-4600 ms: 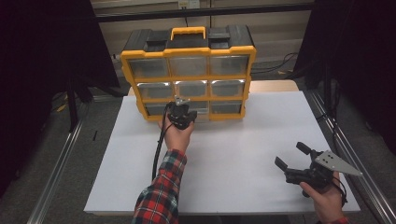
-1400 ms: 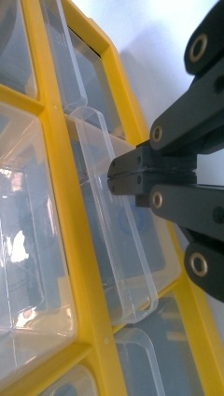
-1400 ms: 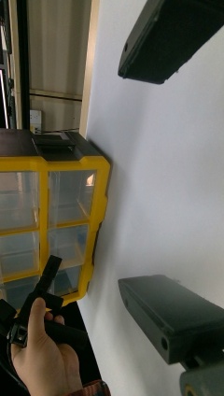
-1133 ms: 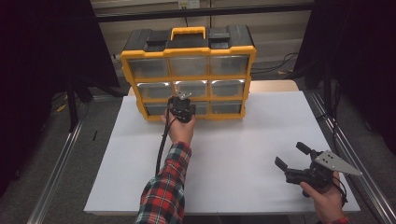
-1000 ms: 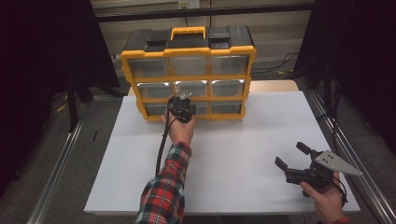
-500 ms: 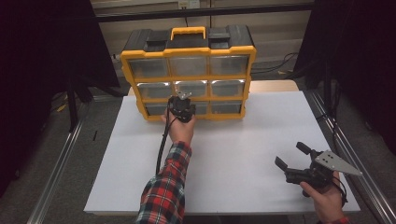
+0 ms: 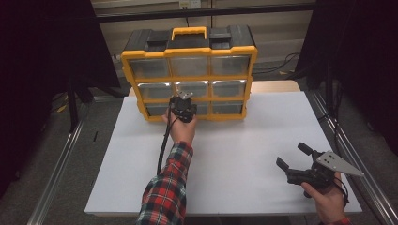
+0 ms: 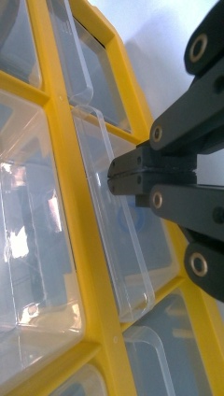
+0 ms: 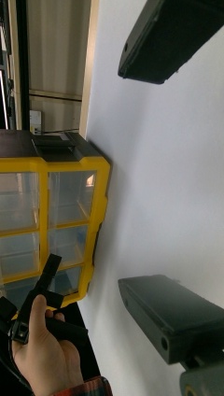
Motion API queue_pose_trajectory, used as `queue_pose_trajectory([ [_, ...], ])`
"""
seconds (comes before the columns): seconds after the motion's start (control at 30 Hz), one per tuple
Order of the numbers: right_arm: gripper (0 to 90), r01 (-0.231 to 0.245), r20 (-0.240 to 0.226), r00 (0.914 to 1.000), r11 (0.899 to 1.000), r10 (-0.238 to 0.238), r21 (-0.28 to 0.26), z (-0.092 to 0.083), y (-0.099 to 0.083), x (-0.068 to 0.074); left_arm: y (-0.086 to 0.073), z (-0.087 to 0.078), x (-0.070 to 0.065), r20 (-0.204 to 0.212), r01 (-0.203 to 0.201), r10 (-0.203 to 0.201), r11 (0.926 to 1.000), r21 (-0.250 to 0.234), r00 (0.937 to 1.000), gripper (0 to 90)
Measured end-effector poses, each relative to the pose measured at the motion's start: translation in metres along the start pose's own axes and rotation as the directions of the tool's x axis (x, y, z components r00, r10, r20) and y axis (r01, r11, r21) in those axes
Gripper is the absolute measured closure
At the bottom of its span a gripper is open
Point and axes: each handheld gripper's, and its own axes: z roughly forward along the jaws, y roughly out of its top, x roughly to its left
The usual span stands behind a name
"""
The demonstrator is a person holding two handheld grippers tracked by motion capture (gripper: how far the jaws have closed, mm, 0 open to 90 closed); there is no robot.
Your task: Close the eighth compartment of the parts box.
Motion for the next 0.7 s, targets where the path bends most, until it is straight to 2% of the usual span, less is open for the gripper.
queue_pose_trajectory([
  [0.1,0.7,0.006,-0.001,1.0,1.0,-0.006,0.002,0.0002,-0.0001,-0.0004,-0.0001,0.0,0.0006,-0.003,-0.011,0.011,0.9999,0.006,0.9999,90.0],
  [0.47,0.7,0.006,-0.001,1.0,1.0,-0.006,0.005,0.0004,-0.0001,-0.0005,-0.0003,0.0016,-0.0006,-0.006,0.006,-0.006,1.0,-0.007,1.0,90.0],
  [0.67,0.7,-0.001,0.0,1.0,1.0,0.001,0.001,0.0009,0.0,-0.0001,-0.0001,0.0018,0.0004,-0.005,0.003,-0.003,0.9999,-0.011,1.0,90.0],
  [0.7,0.7,0.0,0.0,1.0,1.0,0.0,0.001,0.0009,-0.0001,-0.0002,0.0001,0.0013,0.0013,-0.006,-0.008,0.008,1.0,-0.004,0.9999,90.0],
])
